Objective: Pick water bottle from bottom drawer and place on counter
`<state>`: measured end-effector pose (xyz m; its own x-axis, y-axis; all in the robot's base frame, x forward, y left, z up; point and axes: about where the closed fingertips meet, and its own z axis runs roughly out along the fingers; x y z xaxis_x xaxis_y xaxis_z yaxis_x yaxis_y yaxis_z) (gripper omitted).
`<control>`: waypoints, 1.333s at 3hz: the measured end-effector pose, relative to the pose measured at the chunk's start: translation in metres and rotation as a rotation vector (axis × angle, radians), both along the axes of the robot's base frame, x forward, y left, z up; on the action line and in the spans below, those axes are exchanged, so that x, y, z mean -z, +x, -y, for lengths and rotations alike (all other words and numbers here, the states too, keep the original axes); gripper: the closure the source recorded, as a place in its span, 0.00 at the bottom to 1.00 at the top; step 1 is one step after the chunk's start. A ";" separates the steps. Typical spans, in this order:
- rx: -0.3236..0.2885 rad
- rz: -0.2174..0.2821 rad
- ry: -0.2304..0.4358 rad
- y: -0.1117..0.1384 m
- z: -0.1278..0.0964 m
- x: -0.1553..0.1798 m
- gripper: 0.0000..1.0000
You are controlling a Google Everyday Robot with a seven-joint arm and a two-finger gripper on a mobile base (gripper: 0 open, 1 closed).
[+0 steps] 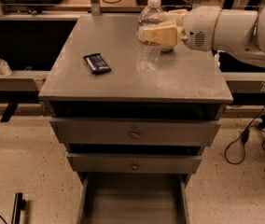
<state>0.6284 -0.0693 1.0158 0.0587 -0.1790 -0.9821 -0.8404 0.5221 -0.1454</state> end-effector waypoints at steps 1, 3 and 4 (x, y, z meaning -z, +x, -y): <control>0.080 -0.073 0.023 0.015 0.010 0.017 1.00; 0.202 -0.147 -0.010 0.031 0.030 0.060 0.51; 0.232 -0.087 -0.131 0.031 0.032 0.079 0.28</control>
Offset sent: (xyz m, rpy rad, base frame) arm 0.0378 -0.0388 -0.0561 0.0527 0.2412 -0.2222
